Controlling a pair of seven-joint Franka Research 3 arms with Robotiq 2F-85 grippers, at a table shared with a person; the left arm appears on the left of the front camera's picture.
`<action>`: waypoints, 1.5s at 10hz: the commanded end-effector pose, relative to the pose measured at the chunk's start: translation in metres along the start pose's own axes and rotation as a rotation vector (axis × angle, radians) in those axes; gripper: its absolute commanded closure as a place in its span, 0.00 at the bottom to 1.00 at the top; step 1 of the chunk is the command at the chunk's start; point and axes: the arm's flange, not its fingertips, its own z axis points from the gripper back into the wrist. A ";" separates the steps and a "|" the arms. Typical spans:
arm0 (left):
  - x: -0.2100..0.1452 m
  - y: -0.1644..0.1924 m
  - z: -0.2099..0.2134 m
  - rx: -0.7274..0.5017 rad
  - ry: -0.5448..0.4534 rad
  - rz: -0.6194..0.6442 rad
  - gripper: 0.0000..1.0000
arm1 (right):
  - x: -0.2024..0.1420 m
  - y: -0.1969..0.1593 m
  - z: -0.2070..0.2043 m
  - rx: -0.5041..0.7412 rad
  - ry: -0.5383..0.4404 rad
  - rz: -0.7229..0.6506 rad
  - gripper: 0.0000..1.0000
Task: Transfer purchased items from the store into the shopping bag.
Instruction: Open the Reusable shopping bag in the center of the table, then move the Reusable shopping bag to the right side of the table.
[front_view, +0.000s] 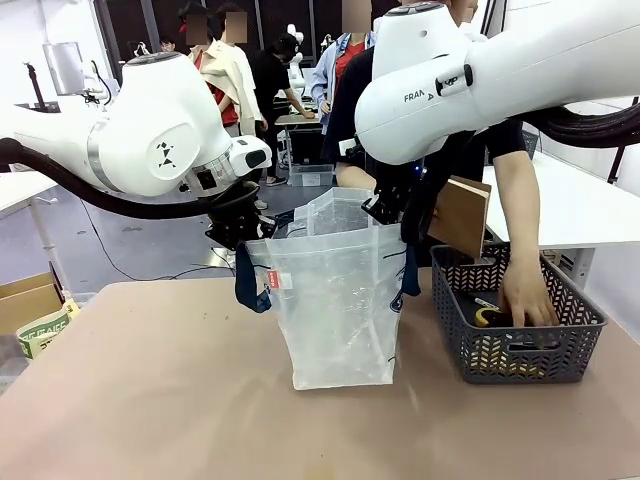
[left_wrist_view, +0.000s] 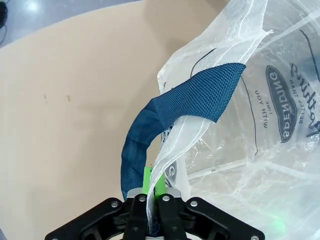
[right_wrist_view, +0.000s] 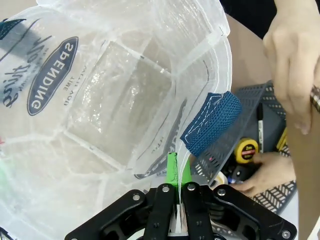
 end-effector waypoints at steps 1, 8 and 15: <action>-0.001 0.001 0.001 0.002 0.000 0.003 1.00 | -0.002 0.000 -0.003 0.001 0.010 0.000 1.00; -0.001 0.001 0.001 0.002 0.000 0.003 1.00 | -0.002 0.000 -0.003 0.001 0.010 0.000 1.00; -0.001 0.001 0.001 0.002 0.000 0.003 1.00 | -0.002 0.000 -0.003 0.001 0.010 0.000 1.00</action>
